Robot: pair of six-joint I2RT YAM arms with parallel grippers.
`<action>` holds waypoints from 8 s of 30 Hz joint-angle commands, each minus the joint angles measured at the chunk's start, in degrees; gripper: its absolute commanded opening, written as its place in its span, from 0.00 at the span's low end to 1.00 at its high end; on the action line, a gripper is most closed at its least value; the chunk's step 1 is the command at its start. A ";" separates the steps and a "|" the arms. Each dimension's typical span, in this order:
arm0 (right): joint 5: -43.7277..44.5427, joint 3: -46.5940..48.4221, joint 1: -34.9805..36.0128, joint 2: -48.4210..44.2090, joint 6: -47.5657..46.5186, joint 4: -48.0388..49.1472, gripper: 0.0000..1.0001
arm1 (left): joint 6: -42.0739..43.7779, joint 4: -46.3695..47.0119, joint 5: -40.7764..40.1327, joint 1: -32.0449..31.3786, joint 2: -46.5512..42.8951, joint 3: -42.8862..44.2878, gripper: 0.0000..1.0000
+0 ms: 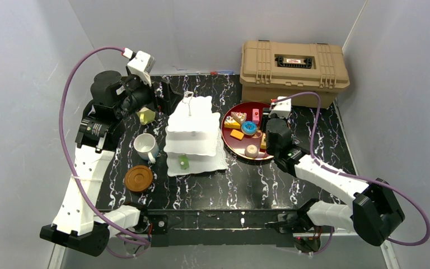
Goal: Serve the afternoon tea
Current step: Pick up the desert from the tray, then place the desert on the desert table.
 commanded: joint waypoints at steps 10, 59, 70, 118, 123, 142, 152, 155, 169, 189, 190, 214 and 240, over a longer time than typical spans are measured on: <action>-0.94 -1.52 -1.79 3.73 3.32 10.00 0.50 | -0.13 0.98 1.04 0.30 -0.57 0.19 0.99; -8.00 -4.86 -3.29 1.16 -1.58 13.75 0.01 | -0.27 1.33 1.39 0.62 0.24 0.56 0.93; -7.45 -9.39 -3.32 1.61 -1.44 14.60 0.01 | -0.38 1.46 1.31 0.60 0.16 0.29 0.92; -8.12 -19.00 -3.29 0.60 -0.27 23.57 0.42 | -0.31 1.32 2.00 0.85 0.47 1.14 0.92; -8.18 -17.86 -3.29 -0.53 -0.39 22.89 0.01 | -0.40 1.38 2.16 0.83 0.64 1.36 0.92; -14.81 -9.22 -3.21 -9.14 -4.38 16.27 0.01 | -0.63 1.59 2.60 0.84 0.86 1.72 0.91; -18.10 -5.39 -1.09 -12.35 -2.71 11.45 0.01 | -0.55 1.50 2.54 0.88 0.77 1.57 0.91; -16.24 -3.69 1.67 -14.20 -2.70 7.96 0.01 | -0.72 1.51 2.69 0.87 0.79 1.55 0.91; -10.31 -3.05 16.04 -18.28 3.04 0.87 0.01 | -0.92 1.42 2.93 0.88 0.59 1.92 0.90; -0.22 -0.53 36.59 -3.12 1.29 17.14 0.01 | -1.15 1.68 2.97 0.87 0.08 1.65 0.89; -0.05 -0.42 37.01 -2.22 0.99 18.76 0.01 | -1.18 1.68 2.98 0.88 0.12 1.65 0.89; -0.77 2.88 39.36 15.11 -1.60 35.88 0.01 | -0.48 1.52 3.21 1.07 -0.25 1.31 0.89; 14.34 -5.10 39.66 12.64 -10.97 50.96 0.01 | 0.48 1.38 5.70 1.06 0.38 -0.04 0.88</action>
